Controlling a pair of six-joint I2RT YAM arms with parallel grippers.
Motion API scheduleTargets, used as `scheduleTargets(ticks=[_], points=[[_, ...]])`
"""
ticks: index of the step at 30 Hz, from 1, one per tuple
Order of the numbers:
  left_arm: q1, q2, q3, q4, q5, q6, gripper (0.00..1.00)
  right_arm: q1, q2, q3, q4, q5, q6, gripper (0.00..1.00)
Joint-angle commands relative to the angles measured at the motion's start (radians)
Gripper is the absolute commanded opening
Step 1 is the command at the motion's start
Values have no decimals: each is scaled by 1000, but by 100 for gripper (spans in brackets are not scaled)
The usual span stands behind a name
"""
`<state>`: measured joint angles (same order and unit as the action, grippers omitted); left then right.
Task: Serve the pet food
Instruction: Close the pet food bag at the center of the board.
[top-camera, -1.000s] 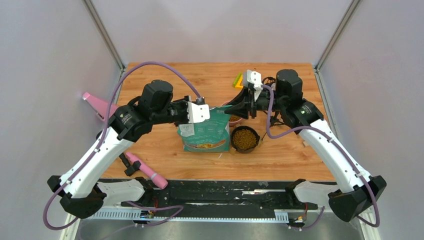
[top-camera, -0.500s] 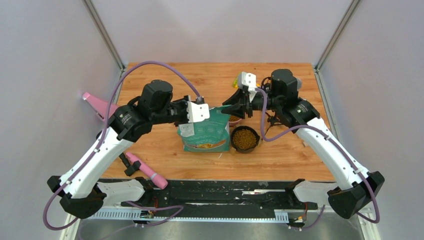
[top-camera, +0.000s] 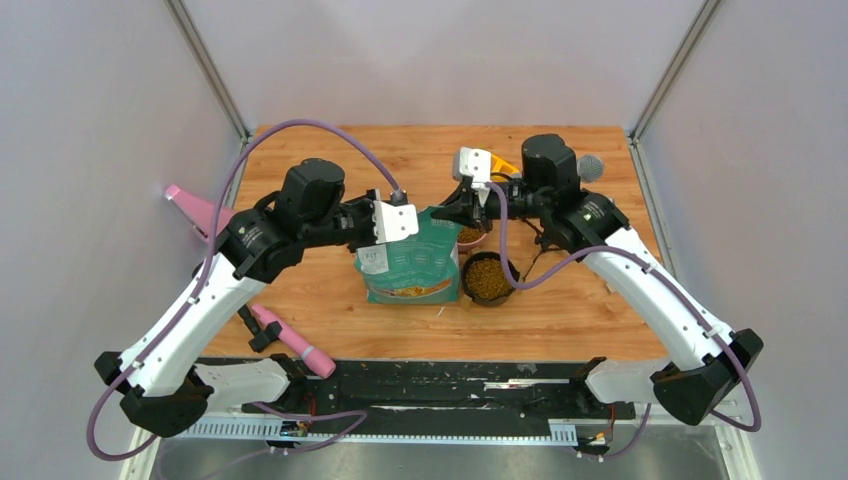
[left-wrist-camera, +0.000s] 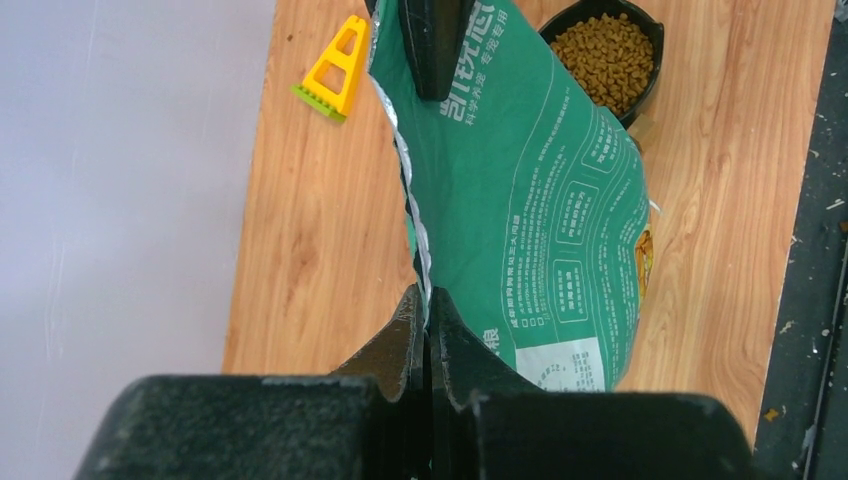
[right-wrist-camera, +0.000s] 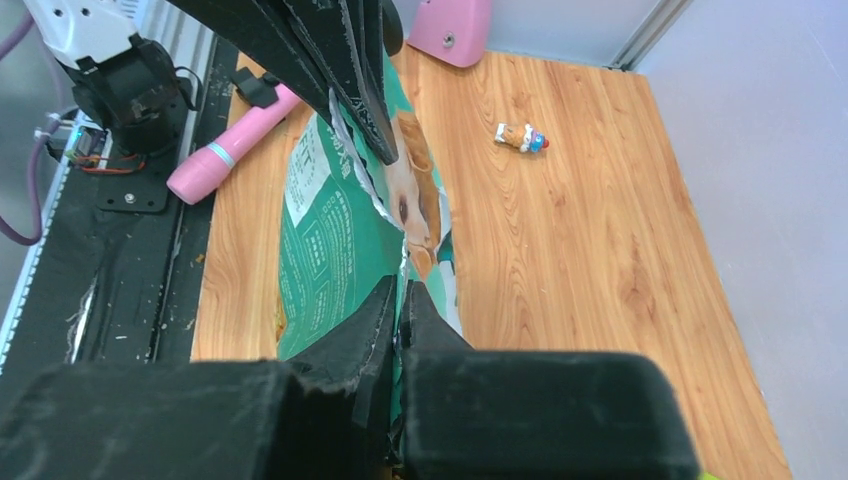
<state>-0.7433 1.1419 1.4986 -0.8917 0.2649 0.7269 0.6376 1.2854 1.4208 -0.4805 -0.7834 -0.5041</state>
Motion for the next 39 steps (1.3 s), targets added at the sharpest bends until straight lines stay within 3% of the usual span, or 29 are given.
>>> scheduleTargets(ticks=[1,2,4,5,9,10,12,13,14,18,20,21,23,25,30,33,39], points=[[4,-23,60,85,-3,-9,0,34,-5,58,-46,74,-80,0],[4,-22,60,88,-3,-12,0,39,-2,66,-68,85,-102,3],[4,-19,62,90,0,-17,0,60,15,89,-107,122,-133,28],[4,-18,65,92,1,-20,0,72,27,105,-127,139,-140,35],[4,-12,68,101,4,-33,0,112,86,173,-183,190,-137,42],[4,-10,70,103,5,-34,0,119,99,188,-192,194,-137,40],[4,-6,74,102,8,-38,0,131,125,220,-208,201,-134,24],[4,-7,75,102,9,-39,0,135,136,233,-212,211,-131,8],[4,-8,76,99,11,-38,0,138,146,245,-216,221,-130,1],[4,-17,69,96,0,-24,0,143,164,285,-244,223,-131,0],[4,-23,56,94,-21,3,10,143,155,288,-244,223,-139,0],[4,-23,51,83,-37,16,25,143,153,290,-245,227,-140,0],[4,-18,42,57,-69,58,43,143,149,294,-251,234,-144,0],[4,-12,42,28,-111,90,46,143,145,293,-256,238,-146,0],[4,-42,-8,4,-219,179,27,143,150,300,-257,277,-146,0],[4,-84,-43,-6,-252,198,1,143,154,305,-260,296,-148,0],[4,-126,-30,14,-297,175,0,144,156,308,-287,289,-166,0]])
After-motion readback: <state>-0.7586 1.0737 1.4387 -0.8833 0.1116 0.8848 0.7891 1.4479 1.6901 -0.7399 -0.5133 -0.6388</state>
